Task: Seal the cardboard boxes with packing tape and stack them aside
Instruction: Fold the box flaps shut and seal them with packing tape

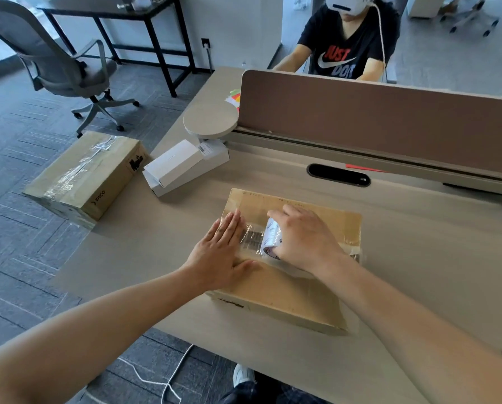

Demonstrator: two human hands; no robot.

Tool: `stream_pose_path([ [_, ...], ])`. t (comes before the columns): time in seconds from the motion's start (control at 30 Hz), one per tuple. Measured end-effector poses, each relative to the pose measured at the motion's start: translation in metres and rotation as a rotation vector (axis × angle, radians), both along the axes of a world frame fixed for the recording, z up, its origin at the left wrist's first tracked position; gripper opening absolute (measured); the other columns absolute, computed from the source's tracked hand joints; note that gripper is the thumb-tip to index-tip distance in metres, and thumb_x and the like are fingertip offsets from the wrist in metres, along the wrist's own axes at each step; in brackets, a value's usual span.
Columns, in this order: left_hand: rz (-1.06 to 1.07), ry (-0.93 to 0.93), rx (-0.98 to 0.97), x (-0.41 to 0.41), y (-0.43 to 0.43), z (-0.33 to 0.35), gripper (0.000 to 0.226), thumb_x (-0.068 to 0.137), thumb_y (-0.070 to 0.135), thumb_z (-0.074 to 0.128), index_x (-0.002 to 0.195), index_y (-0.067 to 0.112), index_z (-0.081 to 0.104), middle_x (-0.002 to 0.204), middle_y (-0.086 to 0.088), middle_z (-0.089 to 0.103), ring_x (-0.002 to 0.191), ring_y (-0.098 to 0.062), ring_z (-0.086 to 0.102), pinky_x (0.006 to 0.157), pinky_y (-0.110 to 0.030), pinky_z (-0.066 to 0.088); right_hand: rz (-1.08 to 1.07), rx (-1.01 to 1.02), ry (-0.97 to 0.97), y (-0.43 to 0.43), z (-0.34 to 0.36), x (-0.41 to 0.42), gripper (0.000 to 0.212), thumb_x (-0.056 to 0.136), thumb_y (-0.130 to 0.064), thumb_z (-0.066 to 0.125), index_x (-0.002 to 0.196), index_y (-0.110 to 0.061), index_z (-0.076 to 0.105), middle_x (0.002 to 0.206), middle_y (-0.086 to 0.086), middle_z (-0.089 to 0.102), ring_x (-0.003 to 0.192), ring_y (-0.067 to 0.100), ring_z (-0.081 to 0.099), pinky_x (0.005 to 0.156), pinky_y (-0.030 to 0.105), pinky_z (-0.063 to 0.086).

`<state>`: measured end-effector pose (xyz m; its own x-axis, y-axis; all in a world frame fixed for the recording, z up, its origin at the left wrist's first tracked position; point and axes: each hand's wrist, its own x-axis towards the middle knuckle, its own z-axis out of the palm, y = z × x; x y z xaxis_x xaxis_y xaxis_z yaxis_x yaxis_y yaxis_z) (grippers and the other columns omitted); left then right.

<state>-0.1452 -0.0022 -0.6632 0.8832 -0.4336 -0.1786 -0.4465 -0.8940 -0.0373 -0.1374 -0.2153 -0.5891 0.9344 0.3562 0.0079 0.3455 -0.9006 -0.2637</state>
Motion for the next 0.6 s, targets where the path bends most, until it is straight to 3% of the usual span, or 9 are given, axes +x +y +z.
stream_pose_path([
  [0.2, -0.063, 0.016, -0.122, -0.013, -0.024, 0.003, 0.079, 0.095, 0.061, -0.004, 0.156, 0.012, -0.013, 0.161, -0.005, -0.021, 0.15, -0.019, -0.019, 0.12, -0.033, -0.017, 0.026, 0.046, 0.028, 0.0, 0.0, 0.002, 0.071, 0.078, -0.045, 0.07, 0.139, -0.019, 0.046, 0.126, 0.002, 0.053, 0.118, 0.024, 0.05, 0.102, 0.033, 0.038],
  [0.33, 0.014, 0.015, -0.156, -0.02, -0.038, -0.001, 0.107, 0.08, 0.086, -0.005, 0.155, 0.011, -0.016, 0.161, -0.004, -0.025, 0.148, -0.017, -0.025, 0.121, -0.033, -0.016, 0.096, 0.179, 0.04, -0.018, -0.011, 0.0, 0.085, 0.076, -0.047, 0.075, 0.146, -0.02, 0.034, 0.141, -0.001, 0.043, 0.131, 0.019, 0.038, 0.11, 0.031, 0.032],
  [0.5, -0.011, 0.003, -0.168, -0.018, -0.037, 0.0, 0.112, 0.077, 0.09, 0.004, 0.155, 0.013, -0.017, 0.161, -0.001, -0.024, 0.147, -0.014, -0.028, 0.117, -0.027, -0.023, -0.119, 0.611, 0.08, -0.033, -0.034, -0.021, 0.064, 0.069, -0.044, 0.082, 0.119, -0.024, 0.047, 0.11, -0.009, 0.055, 0.097, 0.009, 0.057, 0.083, 0.027, 0.05],
  [0.6, -0.021, -0.013, -0.169, -0.017, -0.035, -0.003, 0.114, 0.078, 0.092, 0.006, 0.156, 0.012, -0.013, 0.161, -0.002, -0.021, 0.147, -0.016, -0.026, 0.118, -0.028, -0.021, -0.076, 0.533, 0.079, -0.041, -0.027, -0.017, 0.061, 0.069, -0.05, 0.079, 0.117, -0.024, 0.052, 0.104, -0.011, 0.055, 0.091, 0.008, 0.056, 0.078, 0.022, 0.046],
])
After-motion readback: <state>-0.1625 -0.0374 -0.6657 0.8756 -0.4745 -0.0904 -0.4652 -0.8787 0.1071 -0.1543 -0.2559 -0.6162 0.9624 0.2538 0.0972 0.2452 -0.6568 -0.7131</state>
